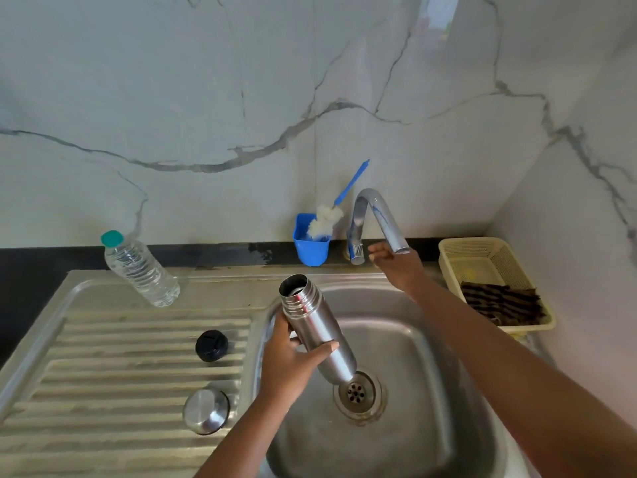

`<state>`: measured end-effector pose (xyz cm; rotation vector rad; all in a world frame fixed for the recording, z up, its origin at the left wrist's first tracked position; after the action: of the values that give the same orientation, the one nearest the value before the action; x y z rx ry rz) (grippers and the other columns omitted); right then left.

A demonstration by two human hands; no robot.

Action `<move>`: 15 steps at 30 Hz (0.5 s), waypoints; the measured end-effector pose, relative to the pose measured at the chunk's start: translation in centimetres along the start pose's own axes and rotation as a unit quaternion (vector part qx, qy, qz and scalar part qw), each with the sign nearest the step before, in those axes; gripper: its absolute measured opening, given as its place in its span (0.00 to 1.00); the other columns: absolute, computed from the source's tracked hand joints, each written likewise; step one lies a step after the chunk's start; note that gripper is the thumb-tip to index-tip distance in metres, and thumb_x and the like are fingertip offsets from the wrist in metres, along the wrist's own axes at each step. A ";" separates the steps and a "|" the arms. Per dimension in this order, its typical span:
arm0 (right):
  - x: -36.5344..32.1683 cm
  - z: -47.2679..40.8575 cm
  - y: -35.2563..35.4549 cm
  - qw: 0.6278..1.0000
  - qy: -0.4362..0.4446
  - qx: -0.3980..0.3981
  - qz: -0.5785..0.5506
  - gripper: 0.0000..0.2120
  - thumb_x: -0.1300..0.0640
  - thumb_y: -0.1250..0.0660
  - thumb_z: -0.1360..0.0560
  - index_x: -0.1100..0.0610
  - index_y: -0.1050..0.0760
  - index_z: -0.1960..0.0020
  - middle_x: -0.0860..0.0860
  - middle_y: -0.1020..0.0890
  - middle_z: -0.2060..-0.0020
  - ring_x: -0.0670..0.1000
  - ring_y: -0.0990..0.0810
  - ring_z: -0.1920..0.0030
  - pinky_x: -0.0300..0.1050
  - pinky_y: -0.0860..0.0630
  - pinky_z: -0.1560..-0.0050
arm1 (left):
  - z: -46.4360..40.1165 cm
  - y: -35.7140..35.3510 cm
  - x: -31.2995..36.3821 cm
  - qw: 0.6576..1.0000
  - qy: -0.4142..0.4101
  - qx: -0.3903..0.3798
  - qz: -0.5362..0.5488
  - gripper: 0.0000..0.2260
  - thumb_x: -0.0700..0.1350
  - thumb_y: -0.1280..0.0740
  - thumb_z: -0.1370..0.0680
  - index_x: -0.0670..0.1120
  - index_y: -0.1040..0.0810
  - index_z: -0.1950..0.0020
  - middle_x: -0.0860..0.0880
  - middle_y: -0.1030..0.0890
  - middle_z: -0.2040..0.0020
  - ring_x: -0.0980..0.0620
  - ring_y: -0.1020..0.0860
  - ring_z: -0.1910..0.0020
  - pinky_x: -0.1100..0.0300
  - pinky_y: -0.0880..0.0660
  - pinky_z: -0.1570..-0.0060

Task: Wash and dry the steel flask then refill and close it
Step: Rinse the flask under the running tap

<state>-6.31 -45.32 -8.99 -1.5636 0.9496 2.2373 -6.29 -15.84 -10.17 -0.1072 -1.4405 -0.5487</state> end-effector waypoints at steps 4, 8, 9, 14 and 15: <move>1.5 -3.7 -1.7 0.997 0.049 -0.052 0.011 0.05 0.60 0.28 0.31 0.51 0.19 0.57 0.53 0.16 0.56 0.53 0.20 0.56 0.50 0.24 0.47 | -0.4 0.0 -0.6 1.000 0.019 -0.002 0.006 0.32 0.44 0.18 0.35 0.61 0.29 0.38 0.56 0.18 0.45 0.61 0.19 0.52 0.66 0.26 0.55; 1.2 -5.2 -2.4 0.992 0.077 -0.049 0.091 0.11 0.63 0.29 0.26 0.47 0.23 0.58 0.45 0.19 0.60 0.44 0.20 0.59 0.36 0.24 0.57 | -0.7 -0.1 -0.9 1.000 0.030 -0.005 0.004 0.34 0.44 0.18 0.35 0.58 0.29 0.34 0.58 0.19 0.44 0.64 0.20 0.52 0.69 0.27 0.56; 1.3 -5.7 -2.6 0.990 0.089 -0.047 0.100 0.11 0.62 0.29 0.26 0.46 0.24 0.58 0.44 0.20 0.60 0.43 0.20 0.59 0.35 0.26 0.59 | -0.8 -0.2 -1.0 0.999 0.032 -0.004 0.005 0.34 0.44 0.18 0.36 0.58 0.29 0.34 0.57 0.19 0.44 0.63 0.20 0.52 0.68 0.27 0.56; 2.5 -6.9 -3.5 0.982 0.111 -0.052 0.143 0.03 0.57 0.33 0.23 0.49 0.24 0.51 0.44 0.22 0.56 0.41 0.21 0.56 0.28 0.29 0.58 | -1.0 -0.5 -1.4 0.999 0.032 -0.001 0.009 0.33 0.44 0.18 0.35 0.59 0.28 0.36 0.56 0.18 0.44 0.57 0.19 0.50 0.65 0.25 0.54; 2.6 -7.0 -3.7 0.980 0.116 -0.058 0.152 0.02 0.54 0.34 0.23 0.49 0.23 0.50 0.43 0.22 0.56 0.41 0.22 0.55 0.28 0.30 0.57 | -1.0 -0.6 -1.4 0.999 0.031 -0.002 0.010 0.32 0.43 0.18 0.35 0.59 0.28 0.37 0.55 0.18 0.45 0.57 0.19 0.50 0.64 0.25 0.54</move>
<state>-0.13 -47.37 -14.15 -1.8737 1.2150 2.3838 -5.67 -16.34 -11.78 -0.1067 -1.3765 -0.5348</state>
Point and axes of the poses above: each hand's wrist, its own z-axis away from the middle knuckle, its own y-axis out of the back of the hand, x = y × z, the point moved 8 cm from there along -z, towards the middle knuckle
